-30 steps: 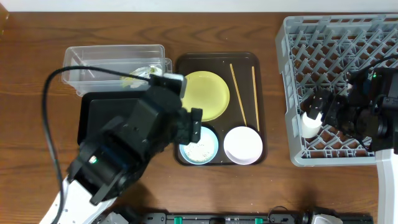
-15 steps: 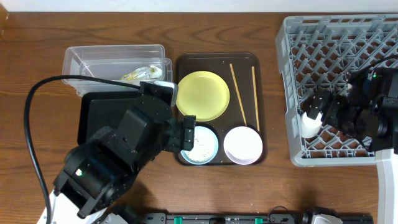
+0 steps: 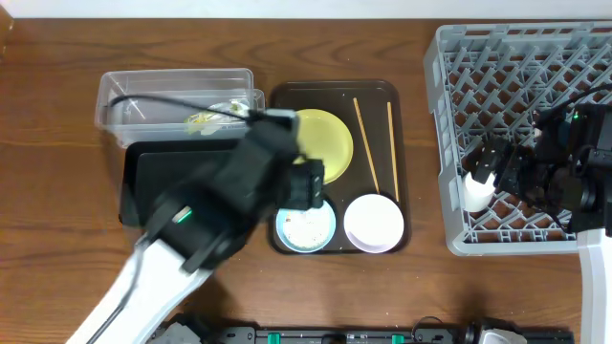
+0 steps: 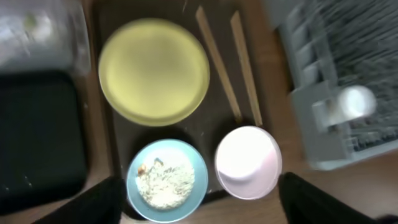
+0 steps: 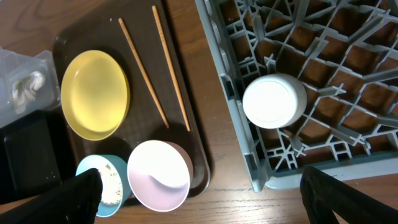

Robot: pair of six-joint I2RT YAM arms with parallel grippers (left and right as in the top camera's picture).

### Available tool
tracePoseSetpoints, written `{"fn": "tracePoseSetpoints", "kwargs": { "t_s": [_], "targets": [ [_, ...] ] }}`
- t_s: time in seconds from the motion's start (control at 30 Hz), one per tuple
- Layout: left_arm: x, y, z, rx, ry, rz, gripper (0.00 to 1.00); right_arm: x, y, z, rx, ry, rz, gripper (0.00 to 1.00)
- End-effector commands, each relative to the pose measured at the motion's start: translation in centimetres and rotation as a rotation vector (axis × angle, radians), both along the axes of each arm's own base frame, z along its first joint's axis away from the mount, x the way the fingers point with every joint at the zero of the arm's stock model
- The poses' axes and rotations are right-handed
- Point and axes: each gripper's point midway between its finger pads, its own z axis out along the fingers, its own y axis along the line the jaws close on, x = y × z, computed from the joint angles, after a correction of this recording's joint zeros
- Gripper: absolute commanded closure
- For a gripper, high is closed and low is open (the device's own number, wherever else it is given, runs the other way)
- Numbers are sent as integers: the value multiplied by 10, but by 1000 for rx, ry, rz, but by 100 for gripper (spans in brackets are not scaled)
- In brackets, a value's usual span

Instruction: Sort waste into correct bins and load items into the dishwasher rack

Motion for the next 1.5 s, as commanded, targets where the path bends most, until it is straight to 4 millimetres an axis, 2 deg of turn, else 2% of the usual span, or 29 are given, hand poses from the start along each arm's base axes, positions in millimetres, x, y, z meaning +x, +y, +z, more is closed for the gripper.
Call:
{"fn": "tracePoseSetpoints", "kwargs": {
  "t_s": [0.0, 0.07, 0.2, 0.3, 0.4, 0.53, 0.6, 0.63, 0.7, 0.8, 0.93, 1.1, 1.23, 1.33, 1.47],
  "targets": [
    [6, -15, -65, 46, 212, 125, 28, 1, 6, 6, 2, -18, 30, 1],
    [8, -21, -91, 67, 292, 193, 31, 1, 6, 6, 2, -18, 30, 1],
    [7, -30, -142, 116, 437, 308, 31, 1, 6, 6, 2, -18, 30, 1],
    [1, -43, -173, 117, 548, 302, 31, 1, 6, 6, 2, -18, 30, 1],
    [-1, -52, -201, 129, 620, 293, 36, 1, 6, 6, 2, -18, 30, 1],
    [-7, -62, -228, 125, 705, 278, 49, 1, 6, 6, 2, -18, 30, 1],
    [-9, -62, -237, 137, 727, 286, 65, 1, 6, 6, 2, -18, 30, 1],
    [-9, -61, -238, 143, 727, 288, 69, 1, 6, 6, 2, -18, 30, 1],
    [-7, -59, -237, 142, 724, 294, 80, 1, 6, 6, 2, -18, 30, 1],
    [-5, -56, -230, 131, 718, 303, 81, 1, 6, 6, 2, -18, 30, 1],
    [-4, -51, -214, 117, 702, 305, 94, 1, 6, 6, 2, -18, 30, 1],
    [0, -35, -184, 154, 602, 275, 94, 1, 6, 6, 2, -18, 30, 1],
    [3, -29, -148, 126, 508, 184, 94, 1, 6, 6, 2, -18, 30, 1],
    [12, -9, -118, 85, 440, 169, 94, 1, 6, 6, 2, -18, 30, 1],
    [27, 34, -85, 7, 385, 159, 94, 1, 6, 6, 2, -18, 30, 1]
  ]
}}
